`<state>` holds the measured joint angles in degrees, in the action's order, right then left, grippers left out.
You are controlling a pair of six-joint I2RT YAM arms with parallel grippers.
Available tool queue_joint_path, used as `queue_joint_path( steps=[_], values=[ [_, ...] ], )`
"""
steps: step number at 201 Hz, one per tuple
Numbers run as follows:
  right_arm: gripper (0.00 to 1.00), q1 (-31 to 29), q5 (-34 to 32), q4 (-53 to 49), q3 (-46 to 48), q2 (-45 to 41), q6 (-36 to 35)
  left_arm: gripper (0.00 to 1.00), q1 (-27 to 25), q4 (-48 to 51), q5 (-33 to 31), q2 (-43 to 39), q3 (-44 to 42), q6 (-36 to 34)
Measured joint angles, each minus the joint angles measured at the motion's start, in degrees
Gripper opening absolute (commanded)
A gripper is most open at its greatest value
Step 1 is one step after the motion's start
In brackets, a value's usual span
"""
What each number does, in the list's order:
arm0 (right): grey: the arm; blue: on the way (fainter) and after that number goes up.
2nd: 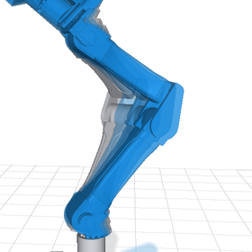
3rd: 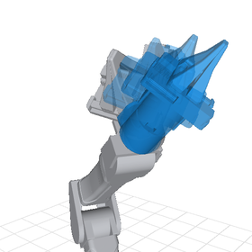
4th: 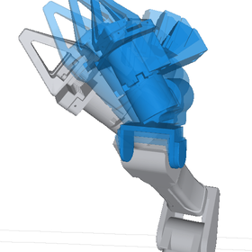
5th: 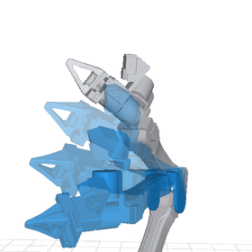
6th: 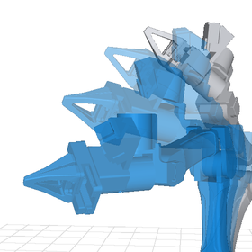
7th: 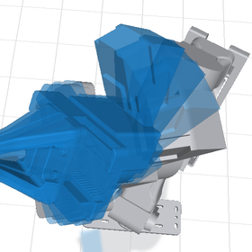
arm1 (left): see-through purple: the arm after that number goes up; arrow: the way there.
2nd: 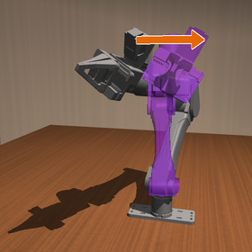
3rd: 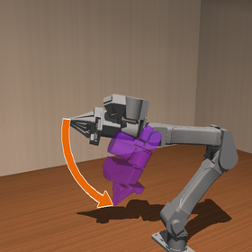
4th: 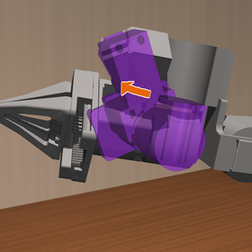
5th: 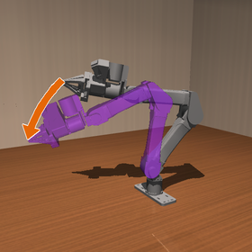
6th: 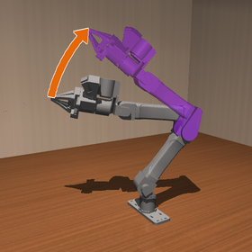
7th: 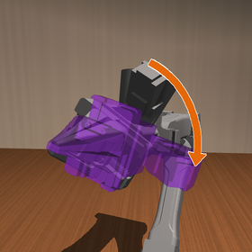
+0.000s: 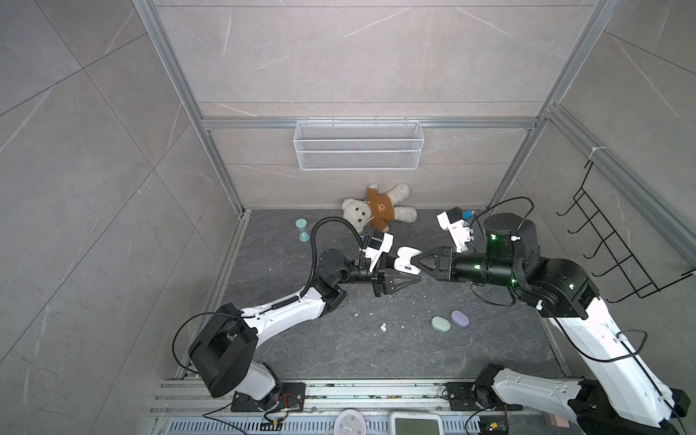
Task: Insert the wireless bluetooth earbuds into the charging case
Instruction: 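Lower the earbud into the case slot and open the right gripper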
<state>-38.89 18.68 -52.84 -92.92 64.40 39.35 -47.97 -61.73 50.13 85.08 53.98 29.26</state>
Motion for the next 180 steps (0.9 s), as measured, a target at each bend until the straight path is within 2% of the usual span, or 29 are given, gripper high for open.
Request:
queue_joint_path(
  steps=[88, 180],
  values=[
    [0.17, -0.5, 0.0, 0.2, 0.1, 0.0, 0.0, 0.18, -0.3, 0.1, 0.0, -0.5, 0.0, 0.0],
    [0.29, -0.9, -0.5, 0.2, 0.4, 0.0, 0.0, 0.18, -0.3, 1.0, 0.0, -1.1, 0.0, 0.0]
  ],
)
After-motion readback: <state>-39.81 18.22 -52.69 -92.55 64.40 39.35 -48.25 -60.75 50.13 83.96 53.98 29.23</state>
